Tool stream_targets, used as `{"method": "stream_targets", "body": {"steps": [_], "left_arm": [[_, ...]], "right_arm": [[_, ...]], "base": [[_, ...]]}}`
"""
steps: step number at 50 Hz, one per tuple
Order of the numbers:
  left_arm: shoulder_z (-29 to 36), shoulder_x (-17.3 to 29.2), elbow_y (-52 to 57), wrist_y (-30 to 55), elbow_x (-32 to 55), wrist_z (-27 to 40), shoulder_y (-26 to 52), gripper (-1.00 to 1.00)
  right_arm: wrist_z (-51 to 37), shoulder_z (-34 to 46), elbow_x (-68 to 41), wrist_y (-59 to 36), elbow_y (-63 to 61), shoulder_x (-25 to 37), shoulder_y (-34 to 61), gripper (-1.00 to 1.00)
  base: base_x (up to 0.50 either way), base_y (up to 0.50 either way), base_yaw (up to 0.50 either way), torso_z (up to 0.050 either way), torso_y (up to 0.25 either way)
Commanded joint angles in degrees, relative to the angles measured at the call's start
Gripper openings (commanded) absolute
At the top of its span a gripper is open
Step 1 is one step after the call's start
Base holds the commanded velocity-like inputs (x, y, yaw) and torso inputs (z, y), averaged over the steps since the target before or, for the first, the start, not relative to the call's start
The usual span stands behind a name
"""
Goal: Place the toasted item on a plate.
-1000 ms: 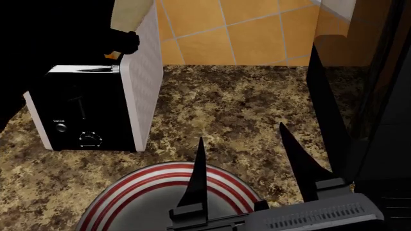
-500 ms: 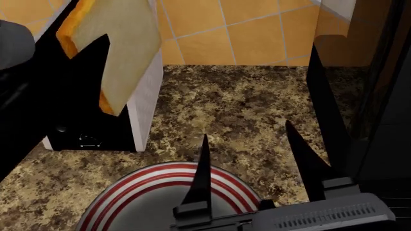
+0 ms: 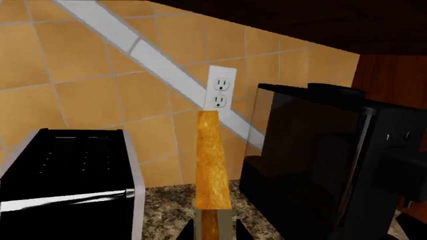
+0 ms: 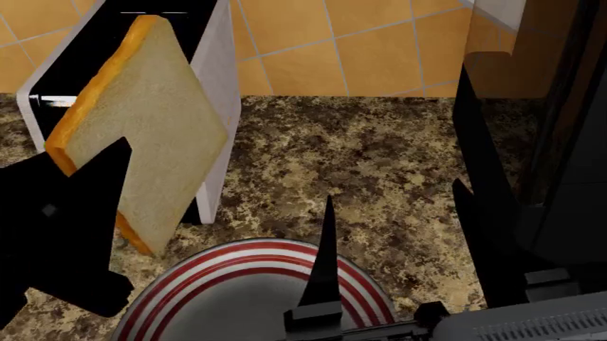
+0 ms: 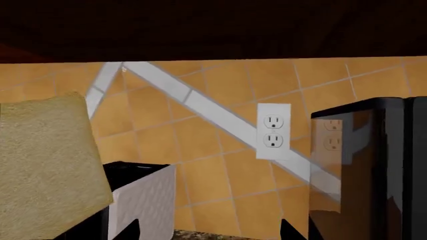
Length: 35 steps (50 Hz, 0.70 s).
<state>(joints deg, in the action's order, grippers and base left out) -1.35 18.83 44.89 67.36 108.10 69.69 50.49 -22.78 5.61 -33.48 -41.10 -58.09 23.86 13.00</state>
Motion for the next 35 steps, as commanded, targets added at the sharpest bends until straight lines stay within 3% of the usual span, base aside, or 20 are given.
{"method": "stream_targets", "body": {"steps": [1, 10, 35], "left_arm": [[-3.95, 0.37, 3.2, -2.51, 2.67, -2.05, -7.72, -1.0], [-10.08, -0.7, 3.7, -1.51, -0.62, -11.84, -15.76, -1.0], [-8.88, -4.67, 3.18, 2.5, -9.29, -24.26, -21.87, -1.0]], "right_arm": [[-5.96, 0.01, -8.13, 2.71, -1.67, 6.47, -0.2, 1.0], [-8.17, 2.49, -8.68, 4.4, -1.04, 8.75, 0.37, 1.0], [-9.7, 6.07, -8.34, 6.78, 0.27, 10.35, 1.35, 1.0]], "base": [[0.0, 0.0, 0.0, 0.0, 0.0], [0.0, 0.0, 0.0, 0.0, 0.0], [0.0, 0.0, 0.0, 0.0, 0.0]]}}
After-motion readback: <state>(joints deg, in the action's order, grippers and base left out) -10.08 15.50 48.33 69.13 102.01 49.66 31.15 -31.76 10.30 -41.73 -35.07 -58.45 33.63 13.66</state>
